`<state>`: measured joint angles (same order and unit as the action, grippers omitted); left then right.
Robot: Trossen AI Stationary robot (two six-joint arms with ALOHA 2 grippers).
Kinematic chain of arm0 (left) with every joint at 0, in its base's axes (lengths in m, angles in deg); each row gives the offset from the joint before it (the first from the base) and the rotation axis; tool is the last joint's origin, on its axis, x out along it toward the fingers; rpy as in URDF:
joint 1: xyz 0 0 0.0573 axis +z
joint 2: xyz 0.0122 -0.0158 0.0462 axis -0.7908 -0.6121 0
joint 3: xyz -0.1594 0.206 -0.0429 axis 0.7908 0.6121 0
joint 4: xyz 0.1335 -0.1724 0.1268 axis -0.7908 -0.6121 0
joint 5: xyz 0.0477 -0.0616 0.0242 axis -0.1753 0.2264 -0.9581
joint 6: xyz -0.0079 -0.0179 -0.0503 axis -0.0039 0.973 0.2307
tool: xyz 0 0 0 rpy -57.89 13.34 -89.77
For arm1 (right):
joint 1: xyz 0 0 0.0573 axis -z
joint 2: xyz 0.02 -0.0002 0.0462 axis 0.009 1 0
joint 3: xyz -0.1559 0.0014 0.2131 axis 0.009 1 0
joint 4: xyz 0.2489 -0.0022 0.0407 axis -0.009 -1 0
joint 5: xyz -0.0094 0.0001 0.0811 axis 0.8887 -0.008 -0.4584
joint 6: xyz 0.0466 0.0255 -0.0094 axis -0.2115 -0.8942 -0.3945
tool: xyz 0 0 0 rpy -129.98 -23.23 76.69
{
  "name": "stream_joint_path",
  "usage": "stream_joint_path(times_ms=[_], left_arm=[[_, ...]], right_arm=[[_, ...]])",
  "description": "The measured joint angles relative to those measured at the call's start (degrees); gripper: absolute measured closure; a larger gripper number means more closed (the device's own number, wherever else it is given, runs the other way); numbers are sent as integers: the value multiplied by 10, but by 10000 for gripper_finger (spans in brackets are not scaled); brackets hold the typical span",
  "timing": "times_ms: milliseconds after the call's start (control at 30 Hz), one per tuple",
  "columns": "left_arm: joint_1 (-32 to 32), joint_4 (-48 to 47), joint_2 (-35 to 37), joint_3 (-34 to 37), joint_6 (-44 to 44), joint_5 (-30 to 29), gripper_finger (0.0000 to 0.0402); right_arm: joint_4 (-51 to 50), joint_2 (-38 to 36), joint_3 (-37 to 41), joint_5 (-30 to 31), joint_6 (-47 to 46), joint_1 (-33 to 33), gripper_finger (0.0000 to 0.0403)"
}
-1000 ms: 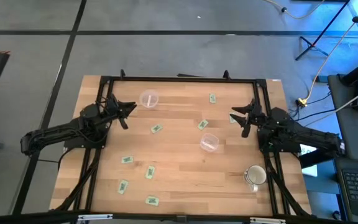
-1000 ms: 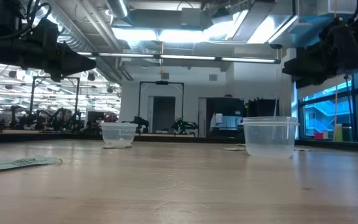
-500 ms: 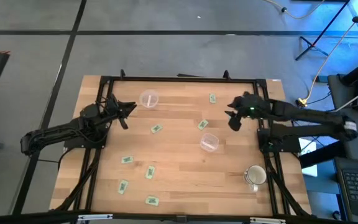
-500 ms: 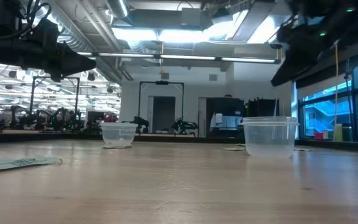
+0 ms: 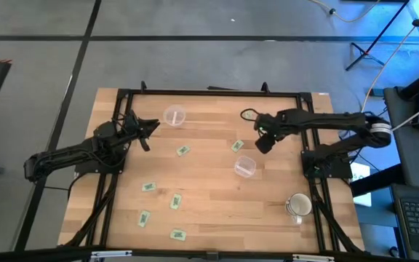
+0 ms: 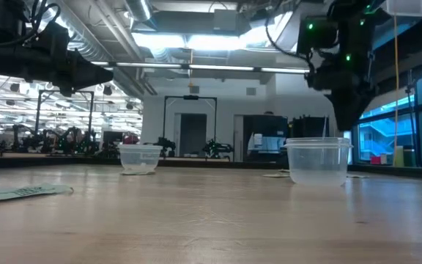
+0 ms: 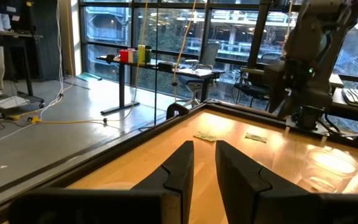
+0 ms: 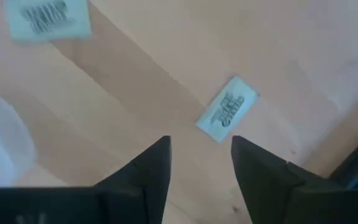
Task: Pick and place Stevia / Truvia into bins
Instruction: Put the stevia packet into the bottom transparent container
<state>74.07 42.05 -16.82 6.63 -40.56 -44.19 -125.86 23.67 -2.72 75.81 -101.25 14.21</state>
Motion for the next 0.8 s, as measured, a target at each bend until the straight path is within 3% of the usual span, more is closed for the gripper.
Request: stream_joint_path(times_ms=[300, 800], left_arm=[[0, -2, 0, 0, 0, 0, 339], [0, -2, 0, 0, 0, 0, 339]], right_arm=[[33, 37, 43, 2, 0, 5, 231], [142, 38, 115, 4, 21, 50, 231]])
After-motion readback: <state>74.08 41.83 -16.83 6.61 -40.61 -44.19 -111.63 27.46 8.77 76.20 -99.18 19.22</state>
